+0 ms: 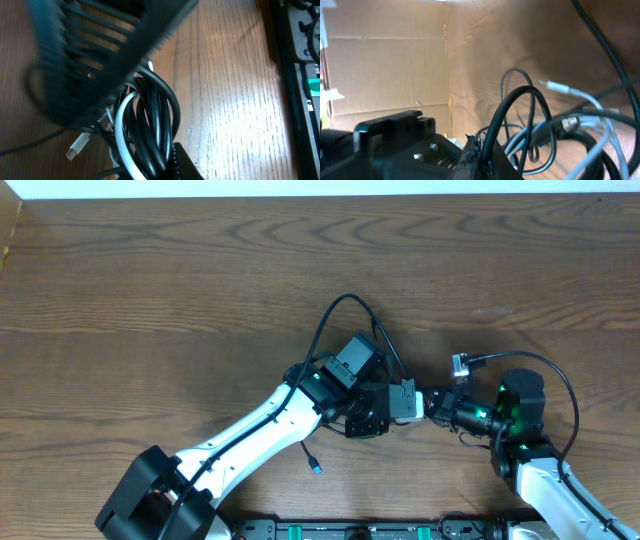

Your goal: Untangle cables

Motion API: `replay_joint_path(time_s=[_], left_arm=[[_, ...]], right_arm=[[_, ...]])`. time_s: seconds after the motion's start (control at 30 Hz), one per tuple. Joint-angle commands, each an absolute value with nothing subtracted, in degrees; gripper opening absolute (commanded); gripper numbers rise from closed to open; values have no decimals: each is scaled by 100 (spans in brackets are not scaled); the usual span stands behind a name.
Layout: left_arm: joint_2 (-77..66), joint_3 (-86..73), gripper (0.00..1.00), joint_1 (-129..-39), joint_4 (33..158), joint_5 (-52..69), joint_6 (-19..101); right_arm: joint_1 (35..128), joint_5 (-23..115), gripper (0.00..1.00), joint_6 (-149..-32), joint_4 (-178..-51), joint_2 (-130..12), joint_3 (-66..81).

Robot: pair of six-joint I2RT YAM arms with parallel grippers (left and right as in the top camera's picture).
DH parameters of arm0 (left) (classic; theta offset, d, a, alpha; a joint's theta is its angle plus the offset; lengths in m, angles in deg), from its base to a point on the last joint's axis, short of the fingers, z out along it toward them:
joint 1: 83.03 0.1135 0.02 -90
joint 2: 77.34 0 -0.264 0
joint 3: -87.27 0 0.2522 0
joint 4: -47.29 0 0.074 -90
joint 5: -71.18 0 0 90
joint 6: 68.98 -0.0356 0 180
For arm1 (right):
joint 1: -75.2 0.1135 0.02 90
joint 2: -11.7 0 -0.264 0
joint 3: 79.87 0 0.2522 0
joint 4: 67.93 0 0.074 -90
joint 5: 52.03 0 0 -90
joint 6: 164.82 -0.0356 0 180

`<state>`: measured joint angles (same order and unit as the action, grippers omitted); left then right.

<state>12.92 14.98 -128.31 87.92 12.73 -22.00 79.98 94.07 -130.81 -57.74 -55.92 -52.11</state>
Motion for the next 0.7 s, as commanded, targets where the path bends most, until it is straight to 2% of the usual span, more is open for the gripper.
replay_joint_path(time_s=[0.0, 0.1, 0.37, 0.67], left_arm=[[1169, 1404, 7, -12838, 8851, 1349, -1997], [1169, 1404, 8, -12835, 9098, 1345, -1960], [1169, 1404, 8, -12575, 9699, 1257, -1621], [1169, 1404, 8, -11961, 9605, 1026, -887]], right_arm=[[7976, 9188, 1, -12429, -5180, -5614, -5178], [7963, 9177, 1, -11929, -4277, -5607, -5178], [7629, 9147, 1, -11933, -2494, -5579, -5178], [6896, 9144, 2, -11907, -2763, -5341, -5180]])
